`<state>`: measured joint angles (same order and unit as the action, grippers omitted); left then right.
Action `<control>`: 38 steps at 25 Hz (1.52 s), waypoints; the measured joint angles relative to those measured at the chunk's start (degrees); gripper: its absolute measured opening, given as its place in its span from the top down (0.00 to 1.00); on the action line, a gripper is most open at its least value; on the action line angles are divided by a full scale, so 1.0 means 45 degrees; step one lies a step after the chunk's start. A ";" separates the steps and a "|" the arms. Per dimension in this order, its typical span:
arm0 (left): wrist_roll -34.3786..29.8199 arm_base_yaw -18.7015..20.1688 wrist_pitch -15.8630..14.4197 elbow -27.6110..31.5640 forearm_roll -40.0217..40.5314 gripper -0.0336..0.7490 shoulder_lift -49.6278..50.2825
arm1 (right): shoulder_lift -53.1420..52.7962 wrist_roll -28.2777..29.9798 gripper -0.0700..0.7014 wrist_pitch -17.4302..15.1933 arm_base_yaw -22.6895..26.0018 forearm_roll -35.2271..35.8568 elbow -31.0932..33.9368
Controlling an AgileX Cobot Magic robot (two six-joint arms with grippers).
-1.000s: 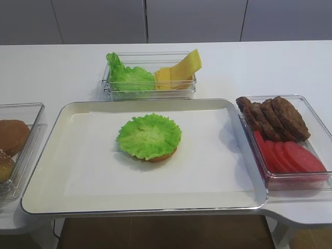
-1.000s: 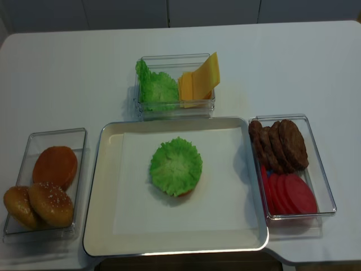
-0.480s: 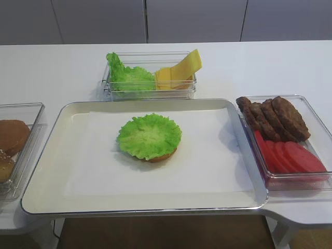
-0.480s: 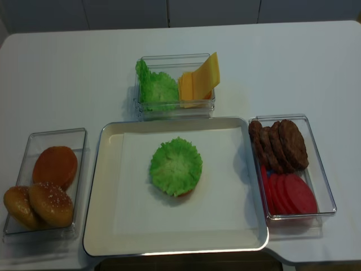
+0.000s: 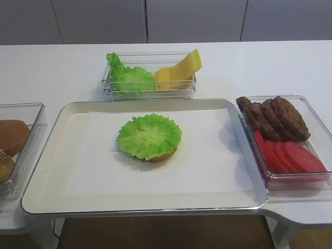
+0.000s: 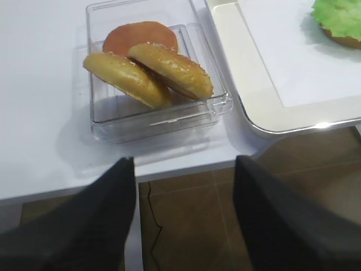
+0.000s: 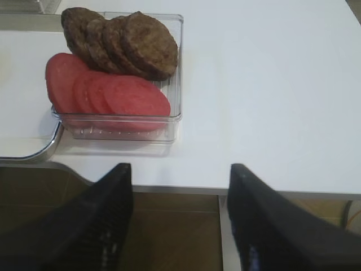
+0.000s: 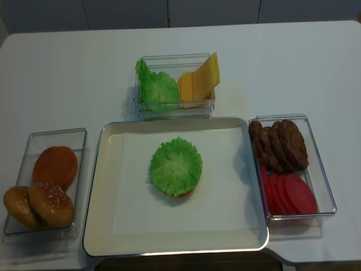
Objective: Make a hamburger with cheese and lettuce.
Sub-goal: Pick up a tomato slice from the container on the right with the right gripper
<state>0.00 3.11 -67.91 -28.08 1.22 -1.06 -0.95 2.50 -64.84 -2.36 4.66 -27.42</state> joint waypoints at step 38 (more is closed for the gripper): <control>0.0000 0.0000 0.0000 0.0000 0.0000 0.43 0.0000 | 1.1104 -0.2010 0.35 -0.1547 0.0000 0.1192 -0.4665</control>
<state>0.00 3.11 -67.91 -28.08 1.22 -1.06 49.02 -6.55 -71.80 -2.36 10.02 -48.41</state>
